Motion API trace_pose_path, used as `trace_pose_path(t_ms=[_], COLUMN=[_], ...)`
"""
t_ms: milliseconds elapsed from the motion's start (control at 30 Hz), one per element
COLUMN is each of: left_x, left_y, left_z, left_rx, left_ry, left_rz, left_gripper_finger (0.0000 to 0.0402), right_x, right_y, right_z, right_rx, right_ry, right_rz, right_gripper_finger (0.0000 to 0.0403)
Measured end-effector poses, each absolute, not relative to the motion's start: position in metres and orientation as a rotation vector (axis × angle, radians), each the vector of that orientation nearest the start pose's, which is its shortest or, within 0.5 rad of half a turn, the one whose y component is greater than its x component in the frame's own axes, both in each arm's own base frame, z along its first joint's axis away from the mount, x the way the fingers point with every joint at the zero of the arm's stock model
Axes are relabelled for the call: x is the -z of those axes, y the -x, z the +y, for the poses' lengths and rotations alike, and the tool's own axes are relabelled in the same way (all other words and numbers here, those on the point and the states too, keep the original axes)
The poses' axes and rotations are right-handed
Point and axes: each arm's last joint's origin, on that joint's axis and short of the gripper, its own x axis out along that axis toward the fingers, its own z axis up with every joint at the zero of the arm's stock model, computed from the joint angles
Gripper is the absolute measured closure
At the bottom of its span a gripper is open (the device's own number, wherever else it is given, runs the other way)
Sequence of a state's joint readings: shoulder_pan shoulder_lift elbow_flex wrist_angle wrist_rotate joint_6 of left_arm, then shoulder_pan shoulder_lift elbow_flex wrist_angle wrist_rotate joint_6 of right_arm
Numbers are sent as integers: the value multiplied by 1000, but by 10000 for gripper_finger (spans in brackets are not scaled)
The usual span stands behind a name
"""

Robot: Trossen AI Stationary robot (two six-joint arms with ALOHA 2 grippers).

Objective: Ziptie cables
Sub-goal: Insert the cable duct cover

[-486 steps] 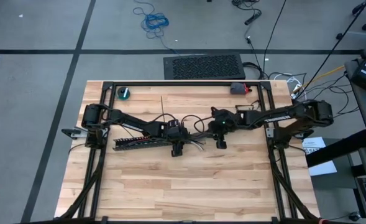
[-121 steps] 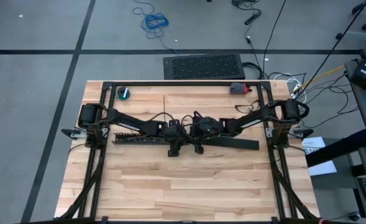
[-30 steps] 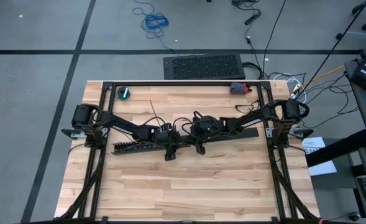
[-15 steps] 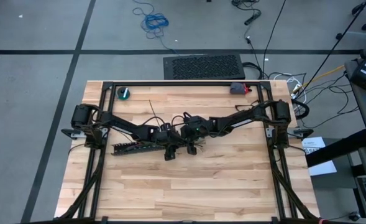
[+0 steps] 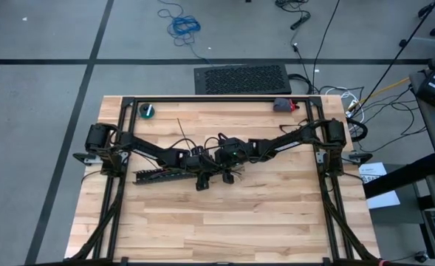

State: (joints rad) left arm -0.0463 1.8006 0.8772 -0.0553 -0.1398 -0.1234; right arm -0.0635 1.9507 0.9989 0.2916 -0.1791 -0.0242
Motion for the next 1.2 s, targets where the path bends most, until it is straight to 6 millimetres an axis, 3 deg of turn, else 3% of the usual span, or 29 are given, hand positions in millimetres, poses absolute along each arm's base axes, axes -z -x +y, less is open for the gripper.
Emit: trace_pose_path(t_ms=[833, 1200], left_x=[-122, -122], left_y=[-330, -330], left_z=[-11, -11], left_rx=[-144, -138], left_ry=[22, 19], left_rz=[964, 969], left_gripper_finger=[177, 177], right_x=[-142, -163], right_y=[-380, -375], right_z=[-19, -19], right_rx=[-103, -78], right_ry=[-47, -21], right_rz=[641, 613], right_gripper_finger=[402, 403])
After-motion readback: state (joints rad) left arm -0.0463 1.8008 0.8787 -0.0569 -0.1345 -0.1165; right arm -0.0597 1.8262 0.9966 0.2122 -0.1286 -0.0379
